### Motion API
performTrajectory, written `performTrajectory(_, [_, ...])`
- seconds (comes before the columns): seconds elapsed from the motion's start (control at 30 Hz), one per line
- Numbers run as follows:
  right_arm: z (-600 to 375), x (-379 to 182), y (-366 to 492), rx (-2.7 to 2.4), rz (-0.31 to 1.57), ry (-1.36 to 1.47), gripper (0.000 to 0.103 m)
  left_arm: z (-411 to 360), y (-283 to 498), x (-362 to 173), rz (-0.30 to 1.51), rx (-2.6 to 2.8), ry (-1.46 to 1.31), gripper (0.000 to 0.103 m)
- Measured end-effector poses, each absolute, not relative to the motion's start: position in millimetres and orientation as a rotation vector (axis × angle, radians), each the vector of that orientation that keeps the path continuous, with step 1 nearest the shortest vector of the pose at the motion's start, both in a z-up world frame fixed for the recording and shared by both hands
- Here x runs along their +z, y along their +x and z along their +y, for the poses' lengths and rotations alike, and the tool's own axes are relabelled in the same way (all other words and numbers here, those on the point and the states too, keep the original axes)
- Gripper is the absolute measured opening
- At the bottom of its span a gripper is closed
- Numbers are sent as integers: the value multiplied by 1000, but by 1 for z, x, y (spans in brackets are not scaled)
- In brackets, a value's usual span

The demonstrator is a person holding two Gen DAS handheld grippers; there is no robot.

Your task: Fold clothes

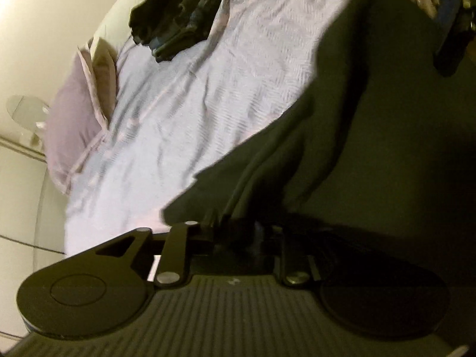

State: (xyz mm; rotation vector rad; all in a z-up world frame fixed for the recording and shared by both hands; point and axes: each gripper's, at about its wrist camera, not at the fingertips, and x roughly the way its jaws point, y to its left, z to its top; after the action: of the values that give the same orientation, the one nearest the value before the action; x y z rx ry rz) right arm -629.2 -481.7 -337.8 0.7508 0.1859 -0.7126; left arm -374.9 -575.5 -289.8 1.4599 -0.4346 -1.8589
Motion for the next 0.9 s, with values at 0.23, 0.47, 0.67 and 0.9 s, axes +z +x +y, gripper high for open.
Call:
performTrajectory(0.23, [-492,-346,-646,-696,140,830,33,-559,-321,-249,-215,-1899,1215,41])
performTrajectory(0.47, [-510,-348,-642,-727,29,947,49,-546,-272,-238,65,-1846,1102,42])
performTrajectory(0.67, [-535,-343,-642,-770,1,1029,4,-556,-274,-266,90,-1818,1120,42])
performTrajectory(0.9, [-537,-331,-654,-789,54,903,4,-566,-267,-283,124,-1820,1043,43])
